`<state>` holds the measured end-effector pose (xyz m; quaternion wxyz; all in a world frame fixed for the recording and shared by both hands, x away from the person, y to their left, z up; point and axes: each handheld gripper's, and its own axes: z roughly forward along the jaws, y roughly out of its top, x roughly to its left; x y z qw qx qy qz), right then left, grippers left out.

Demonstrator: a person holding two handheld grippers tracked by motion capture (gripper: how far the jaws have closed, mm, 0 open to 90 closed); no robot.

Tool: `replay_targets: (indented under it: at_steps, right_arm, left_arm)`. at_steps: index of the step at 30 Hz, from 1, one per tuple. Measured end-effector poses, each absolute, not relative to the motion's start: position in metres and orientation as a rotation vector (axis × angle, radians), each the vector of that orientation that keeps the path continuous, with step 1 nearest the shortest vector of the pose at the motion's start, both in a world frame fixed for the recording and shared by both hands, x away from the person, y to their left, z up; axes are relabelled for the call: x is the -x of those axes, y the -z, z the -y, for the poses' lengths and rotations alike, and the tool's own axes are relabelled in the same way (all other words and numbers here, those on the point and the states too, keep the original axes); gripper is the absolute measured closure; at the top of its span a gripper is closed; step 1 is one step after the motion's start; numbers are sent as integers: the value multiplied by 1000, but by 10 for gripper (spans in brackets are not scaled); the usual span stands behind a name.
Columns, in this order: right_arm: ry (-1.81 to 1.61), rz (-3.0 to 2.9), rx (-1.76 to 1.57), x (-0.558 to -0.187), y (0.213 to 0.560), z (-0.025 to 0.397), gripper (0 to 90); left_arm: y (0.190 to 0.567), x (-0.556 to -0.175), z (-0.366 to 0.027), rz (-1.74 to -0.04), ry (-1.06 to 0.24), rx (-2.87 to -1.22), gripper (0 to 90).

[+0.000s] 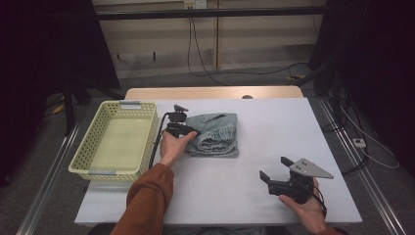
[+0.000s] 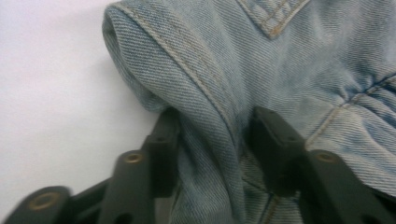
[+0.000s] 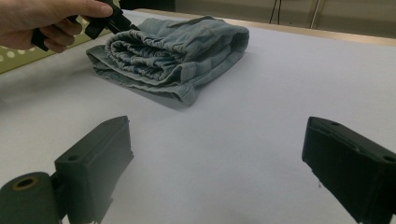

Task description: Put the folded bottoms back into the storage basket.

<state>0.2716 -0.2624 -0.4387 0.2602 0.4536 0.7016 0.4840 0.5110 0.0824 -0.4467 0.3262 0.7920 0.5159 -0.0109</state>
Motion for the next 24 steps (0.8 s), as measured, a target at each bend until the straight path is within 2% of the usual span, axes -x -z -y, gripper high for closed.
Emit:
replay_targets:
  at_steps: [1, 2, 3, 5, 11, 24]
  right_arm:
    - [-1311, -1900, -1229, -272, 439, 262, 83]
    - [-1309, -1904, -1227, -272, 439, 262, 83]
    - [-1309, -1904, -1227, -272, 439, 262, 83]
    - [-1312, -1903, -1230, -272, 439, 262, 83]
    - [-1317, -1899, -1233, -272, 439, 264, 83]
    - [-1310, -1900, -1232, -271, 438, 263, 85]
  left_arm:
    - [447, -511, -81, -1353, 37, -2074, 566]
    - [447, -512, -82, -1347, 61, -2072, 640]
    - [448, -511, -81, -1344, 69, -2060, 640]
    - [447, -511, -81, -1326, 70, -2070, 698]
    - [444, -508, -78, -1301, 18, -2083, 710]
    - [436, -506, -84, -1274, 35, -2009, 729]
